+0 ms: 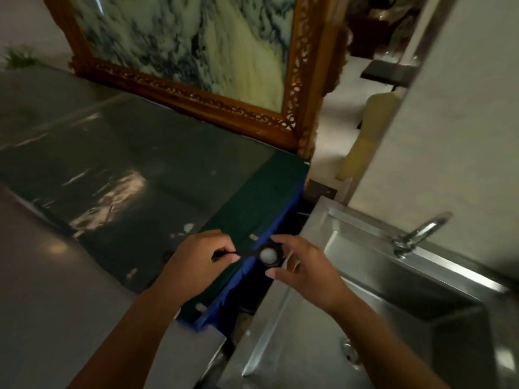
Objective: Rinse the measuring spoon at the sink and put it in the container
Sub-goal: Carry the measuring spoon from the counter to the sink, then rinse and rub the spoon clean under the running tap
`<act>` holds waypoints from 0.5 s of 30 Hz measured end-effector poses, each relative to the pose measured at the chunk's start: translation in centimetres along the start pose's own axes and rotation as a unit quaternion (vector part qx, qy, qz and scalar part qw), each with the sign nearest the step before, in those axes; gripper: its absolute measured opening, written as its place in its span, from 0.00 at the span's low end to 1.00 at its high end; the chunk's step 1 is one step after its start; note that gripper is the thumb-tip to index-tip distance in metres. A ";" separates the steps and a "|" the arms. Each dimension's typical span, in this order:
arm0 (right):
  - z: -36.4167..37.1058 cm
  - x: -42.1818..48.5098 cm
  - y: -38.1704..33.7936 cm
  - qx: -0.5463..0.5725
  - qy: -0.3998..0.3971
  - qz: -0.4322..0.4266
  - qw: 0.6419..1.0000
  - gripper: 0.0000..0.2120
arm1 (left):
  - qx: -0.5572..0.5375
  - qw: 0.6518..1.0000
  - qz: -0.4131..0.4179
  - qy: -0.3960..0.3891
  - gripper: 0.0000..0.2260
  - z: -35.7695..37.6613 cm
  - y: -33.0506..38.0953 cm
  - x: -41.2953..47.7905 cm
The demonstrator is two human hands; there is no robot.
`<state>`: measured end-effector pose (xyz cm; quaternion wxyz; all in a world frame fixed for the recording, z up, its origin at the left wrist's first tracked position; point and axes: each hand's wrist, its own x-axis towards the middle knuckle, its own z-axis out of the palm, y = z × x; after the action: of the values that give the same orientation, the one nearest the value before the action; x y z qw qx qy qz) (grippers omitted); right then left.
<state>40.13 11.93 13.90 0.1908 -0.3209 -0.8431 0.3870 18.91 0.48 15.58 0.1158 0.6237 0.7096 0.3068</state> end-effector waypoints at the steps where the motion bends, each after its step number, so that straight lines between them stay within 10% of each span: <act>1: -1.1 -1.6 0.3 -0.018 0.010 -0.005 1.000 0.29 | 0.000 1.000 0.009 -0.005 0.05 0.8 1.6 -0.2; 15: -12.9 -20.6 6.0 -0.004 0.197 0.091 0.976 0.20 | -0.035 0.990 0.125 -0.061 0.07 13.2 20.2 -1.1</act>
<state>64.76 7.56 15.84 0.3161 -0.4666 -0.7578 0.3288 42.77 3.99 16.69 0.1413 0.7203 0.6068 0.3051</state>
